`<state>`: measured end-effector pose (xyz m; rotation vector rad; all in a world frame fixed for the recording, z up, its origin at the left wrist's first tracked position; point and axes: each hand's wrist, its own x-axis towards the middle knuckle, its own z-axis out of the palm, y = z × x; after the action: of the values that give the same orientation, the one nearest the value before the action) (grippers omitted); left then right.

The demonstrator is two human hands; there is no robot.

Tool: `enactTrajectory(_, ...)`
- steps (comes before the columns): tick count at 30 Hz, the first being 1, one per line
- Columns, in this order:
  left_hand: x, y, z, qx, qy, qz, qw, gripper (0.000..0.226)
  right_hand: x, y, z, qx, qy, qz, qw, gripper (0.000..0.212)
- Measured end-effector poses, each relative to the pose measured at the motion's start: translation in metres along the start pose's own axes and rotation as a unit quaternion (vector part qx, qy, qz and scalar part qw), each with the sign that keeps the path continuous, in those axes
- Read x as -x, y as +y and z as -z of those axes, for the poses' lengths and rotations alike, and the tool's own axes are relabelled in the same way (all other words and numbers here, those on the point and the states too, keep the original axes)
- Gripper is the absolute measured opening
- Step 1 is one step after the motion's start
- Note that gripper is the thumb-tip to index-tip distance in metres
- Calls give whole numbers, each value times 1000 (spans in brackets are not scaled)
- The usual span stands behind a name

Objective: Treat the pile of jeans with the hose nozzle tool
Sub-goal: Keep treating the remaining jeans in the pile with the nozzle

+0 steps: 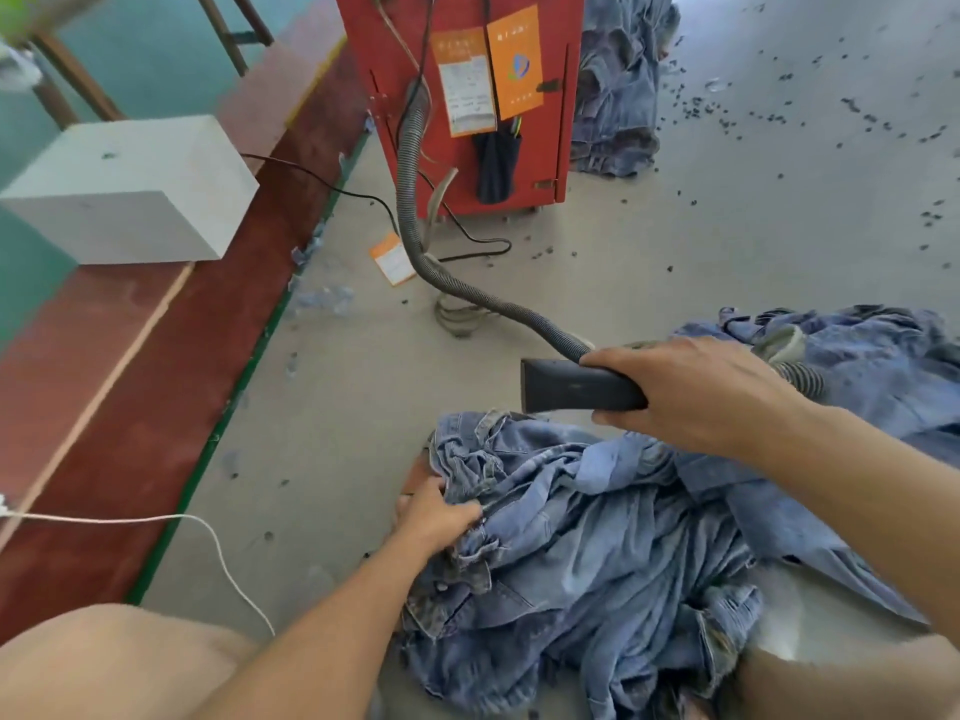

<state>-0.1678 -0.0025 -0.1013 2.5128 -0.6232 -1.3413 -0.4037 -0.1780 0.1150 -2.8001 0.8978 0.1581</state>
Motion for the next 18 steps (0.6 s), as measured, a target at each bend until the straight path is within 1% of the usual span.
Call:
enactTrajectory(1, -2, 6, 3, 108, -12, 10, 994, 68, 2, 1, 3, -18, 7, -6, 1000, 45)
enactTrajectory(2, -5, 11, 4, 210, -36, 16, 977, 58, 4, 1, 5, -30, 13, -14, 999, 45)
enactTrajectory(3, -8, 14, 7, 277, -57, 38, 958, 54, 6, 0, 6, -36, 16, -21, 999, 45)
enactTrajectory(4, -13, 15, 9, 316, -68, 62, 944, 49, 6, -1, 7, -41, 17, -26, 999, 43)
enactTrajectory(5, -12, 17, 13, 333, -76, 82, 936, 41, 7, -3, 7, -45, 15, -31, 998, 42)
enactTrajectory(6, -11, 16, 15, 331, -77, 85, 937, 31, 6, -4, 7, -48, 13, -35, 998, 41)
enactTrajectory(7, -5, 18, 18, 300, -60, 69, 949, 19, 5, -4, 8, -50, 12, -40, 998, 41)
enactTrajectory(8, 1, 21, 23, 245, -29, 32, 969, 9, 4, -3, 8, -54, 11, -46, 997, 41)
enactTrajectory(9, 9, 27, 31, 158, 20, -19, 987, 16, 4, -1, 9, -60, 11, -53, 997, 41)
enactTrajectory(10, 16, 33, 40, 76, 75, -72, 992, 23, 4, 2, 11, -66, 12, -57, 996, 41)
enactTrajectory(11, 28, 42, 53, 47, 109, -119, 986, 24, 5, 6, 14, -75, 14, -61, 995, 40)
enactTrajectory(12, 41, 54, 70, 69, 120, -144, 980, 21, 7, 9, 17, -86, 20, -62, 994, 38)
enactTrajectory(13, 56, 68, 89, 136, 105, -156, 973, 17, 8, 12, 21, -97, 30, -63, 993, 36)
enactTrajectory(15, 89, 93, 125, 270, 46, -152, 950, 18, 11, 17, 29, -125, 66, -66, 988, 39)
enactTrajectory(17, 124, 106, 143, 330, -12, -164, 930, 22, 16, 20, 35, -145, 98, -70, 982, 45)
enactTrajectory(18, 138, 107, 144, 351, -28, -158, 923, 22, 19, 21, 37, -146, 108, -70, 981, 46)
